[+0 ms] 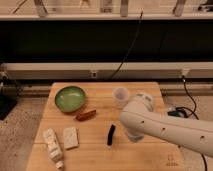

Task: Knock the eraser over

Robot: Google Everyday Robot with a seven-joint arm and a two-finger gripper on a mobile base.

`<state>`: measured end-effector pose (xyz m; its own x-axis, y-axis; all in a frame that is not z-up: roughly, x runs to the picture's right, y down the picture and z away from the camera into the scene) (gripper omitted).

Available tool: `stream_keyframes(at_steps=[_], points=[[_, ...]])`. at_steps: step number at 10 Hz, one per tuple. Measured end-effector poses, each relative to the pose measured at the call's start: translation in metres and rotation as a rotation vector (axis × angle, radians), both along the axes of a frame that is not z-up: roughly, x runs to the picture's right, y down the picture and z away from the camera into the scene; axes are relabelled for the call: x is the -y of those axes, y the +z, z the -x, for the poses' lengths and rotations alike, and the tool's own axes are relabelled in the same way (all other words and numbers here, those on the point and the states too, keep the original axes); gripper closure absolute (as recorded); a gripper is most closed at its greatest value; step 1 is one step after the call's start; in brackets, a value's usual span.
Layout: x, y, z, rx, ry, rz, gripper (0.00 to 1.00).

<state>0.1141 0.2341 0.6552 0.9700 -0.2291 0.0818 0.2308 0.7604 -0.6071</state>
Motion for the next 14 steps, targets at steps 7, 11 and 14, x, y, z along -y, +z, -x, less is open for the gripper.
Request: stream_keyframes(at_steps=[7, 11, 14], points=[[-0.007, 0.016, 0.039, 0.054, -0.051, 0.011, 1.0], [-0.007, 0.026, 0.047, 0.074, -0.058, 0.012, 1.0], [-0.009, 0.032, 0.05, 0.085, -0.055, 0.014, 1.0]])
